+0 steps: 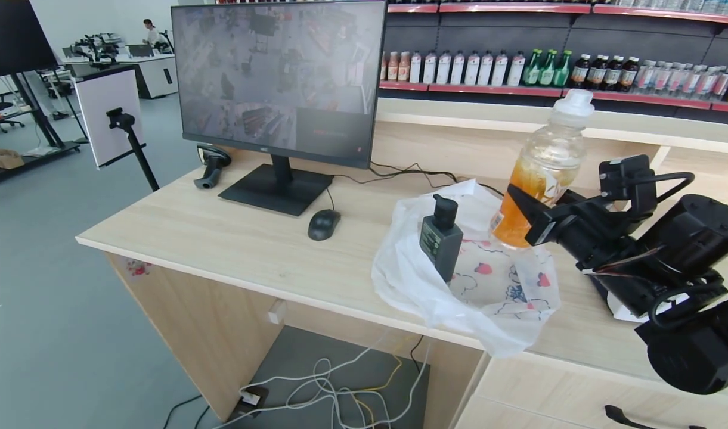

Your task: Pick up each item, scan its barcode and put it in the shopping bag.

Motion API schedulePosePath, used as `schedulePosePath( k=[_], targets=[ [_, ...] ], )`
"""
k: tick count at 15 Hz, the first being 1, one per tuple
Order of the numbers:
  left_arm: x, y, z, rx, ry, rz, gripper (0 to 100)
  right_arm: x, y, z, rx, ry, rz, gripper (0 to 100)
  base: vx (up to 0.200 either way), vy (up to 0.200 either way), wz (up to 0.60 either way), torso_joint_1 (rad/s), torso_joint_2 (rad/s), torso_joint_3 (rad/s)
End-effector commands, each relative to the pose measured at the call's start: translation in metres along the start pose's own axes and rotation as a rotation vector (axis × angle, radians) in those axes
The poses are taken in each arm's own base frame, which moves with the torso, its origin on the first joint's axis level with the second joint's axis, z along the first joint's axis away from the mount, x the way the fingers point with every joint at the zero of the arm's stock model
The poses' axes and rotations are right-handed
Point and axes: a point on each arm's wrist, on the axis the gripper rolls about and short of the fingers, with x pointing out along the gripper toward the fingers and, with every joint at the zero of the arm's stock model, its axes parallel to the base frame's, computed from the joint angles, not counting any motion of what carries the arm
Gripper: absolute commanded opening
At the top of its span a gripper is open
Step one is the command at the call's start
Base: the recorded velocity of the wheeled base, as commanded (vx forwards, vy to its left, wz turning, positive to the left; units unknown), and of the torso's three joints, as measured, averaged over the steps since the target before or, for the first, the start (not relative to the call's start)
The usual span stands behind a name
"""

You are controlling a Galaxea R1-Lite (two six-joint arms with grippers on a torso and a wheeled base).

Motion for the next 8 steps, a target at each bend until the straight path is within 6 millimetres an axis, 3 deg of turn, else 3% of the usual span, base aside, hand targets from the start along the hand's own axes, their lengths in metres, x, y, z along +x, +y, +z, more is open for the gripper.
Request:
schedulePosePath(
  k=[1, 8],
  targets=[
    [0.0, 0.0, 0.0, 0.0, -0.001, 0.0, 100, 0.006, 0.002, -0.02, 0.005, 0.051, 0.008, 0, 0.0, 0.0, 0.0, 0.0, 0.0, 0.0],
    [0.0, 0.0, 0.0, -0.002, -0.001, 0.0, 100, 0.007, 0.006, -0.046, 0.013, 0.129, 0.019, 0, 0.0, 0.0, 0.0, 0.0, 0.0, 0.0]
  ],
)
